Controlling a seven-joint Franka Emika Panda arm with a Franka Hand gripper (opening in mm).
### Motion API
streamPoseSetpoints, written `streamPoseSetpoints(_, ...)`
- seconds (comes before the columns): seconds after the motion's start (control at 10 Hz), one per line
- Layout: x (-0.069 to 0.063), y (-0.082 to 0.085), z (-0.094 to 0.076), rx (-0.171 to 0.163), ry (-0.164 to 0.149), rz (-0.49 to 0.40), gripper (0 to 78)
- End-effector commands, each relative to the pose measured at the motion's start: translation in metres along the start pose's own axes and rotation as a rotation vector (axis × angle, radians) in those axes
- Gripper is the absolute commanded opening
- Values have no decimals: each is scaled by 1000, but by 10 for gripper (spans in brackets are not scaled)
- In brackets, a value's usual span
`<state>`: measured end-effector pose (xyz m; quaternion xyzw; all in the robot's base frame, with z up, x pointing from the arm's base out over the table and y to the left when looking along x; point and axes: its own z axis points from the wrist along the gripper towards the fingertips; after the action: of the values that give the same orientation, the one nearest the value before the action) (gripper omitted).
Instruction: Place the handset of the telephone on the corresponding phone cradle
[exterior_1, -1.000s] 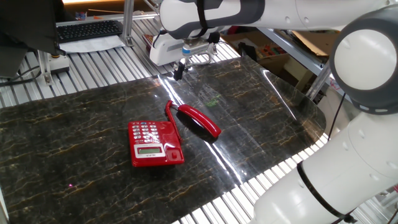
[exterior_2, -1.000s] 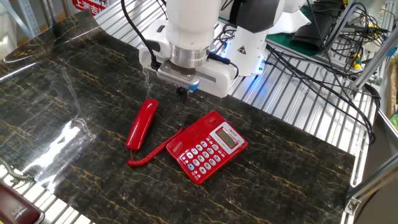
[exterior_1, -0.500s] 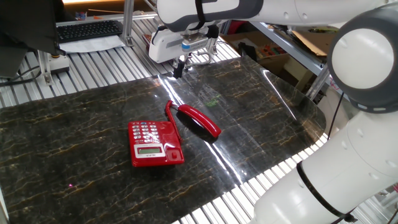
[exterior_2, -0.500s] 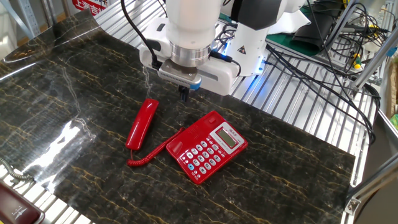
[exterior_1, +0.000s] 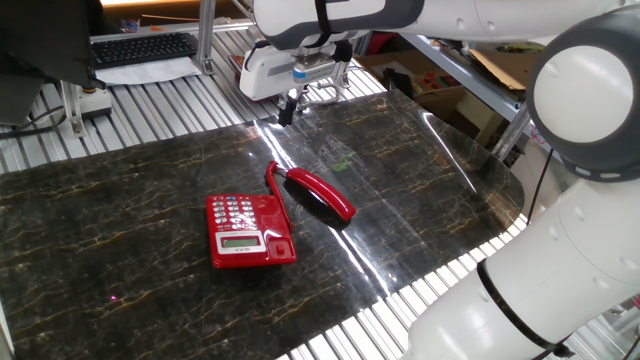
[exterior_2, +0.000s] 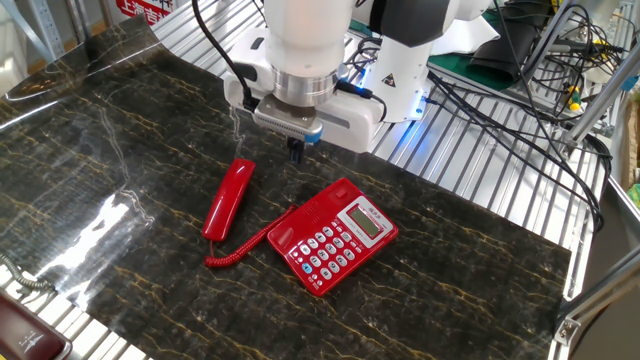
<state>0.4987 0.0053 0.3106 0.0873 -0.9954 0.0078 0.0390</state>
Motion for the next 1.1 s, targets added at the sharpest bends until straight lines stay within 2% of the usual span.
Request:
streamPoseSetpoints(0.1,-1,0,-1,-7,7,3,0)
streamPoseSetpoints(0.5,-1,0,-1,-11,7,9,0)
streamPoseSetpoints(0.8,-1,0,-1,7,5,37,0)
streamPoseSetpoints(0.9,-1,0,0,28,9,56,0)
streamPoseSetpoints(1.0,-1,0,0,28,9,56,0)
streamPoseSetpoints(1.1,-1,-1,7,72,18,87,0)
